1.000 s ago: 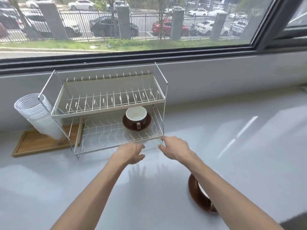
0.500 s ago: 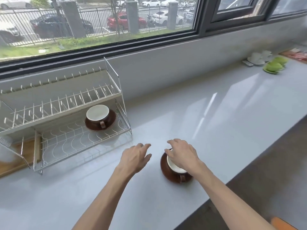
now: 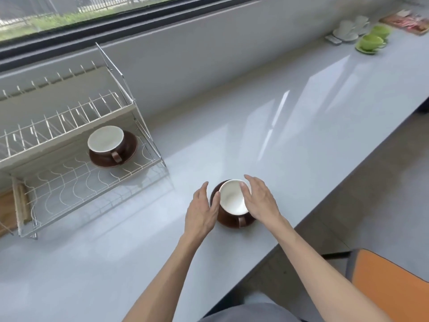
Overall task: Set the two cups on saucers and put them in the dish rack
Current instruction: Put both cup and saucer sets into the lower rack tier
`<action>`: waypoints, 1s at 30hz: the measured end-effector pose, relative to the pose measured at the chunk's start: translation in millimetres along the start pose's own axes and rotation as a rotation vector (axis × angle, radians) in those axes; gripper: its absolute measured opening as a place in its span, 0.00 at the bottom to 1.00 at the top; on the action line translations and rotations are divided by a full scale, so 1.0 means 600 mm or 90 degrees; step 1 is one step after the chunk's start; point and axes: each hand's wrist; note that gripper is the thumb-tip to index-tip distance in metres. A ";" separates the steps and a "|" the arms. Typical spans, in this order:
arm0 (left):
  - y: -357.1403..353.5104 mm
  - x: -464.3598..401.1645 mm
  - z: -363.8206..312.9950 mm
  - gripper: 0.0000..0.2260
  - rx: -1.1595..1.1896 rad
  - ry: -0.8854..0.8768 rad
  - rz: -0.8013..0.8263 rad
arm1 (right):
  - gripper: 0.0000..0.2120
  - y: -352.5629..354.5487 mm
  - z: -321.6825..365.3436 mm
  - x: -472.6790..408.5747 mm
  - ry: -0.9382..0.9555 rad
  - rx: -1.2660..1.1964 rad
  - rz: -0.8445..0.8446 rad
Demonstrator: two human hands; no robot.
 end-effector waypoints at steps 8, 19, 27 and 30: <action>-0.020 -0.029 0.001 0.30 0.109 0.074 0.102 | 0.21 -0.011 -0.027 -0.024 -0.031 -0.049 0.018; -0.011 -0.044 -0.008 0.18 0.126 0.058 0.116 | 0.20 -0.006 -0.034 -0.044 -0.043 -0.064 0.034; 0.009 -0.035 0.001 0.16 0.118 0.067 0.099 | 0.19 -0.013 -0.017 -0.038 -0.023 -0.071 0.054; 0.025 -0.029 0.011 0.16 0.126 0.078 0.089 | 0.19 -0.020 -0.001 -0.035 -0.007 -0.068 0.069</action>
Point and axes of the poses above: each hand's wrist, its own x-axis away from the middle knuckle, its own y-axis out of the back of the hand, z = x × y, and after that the axes turned 10 degrees about -x, right-handed
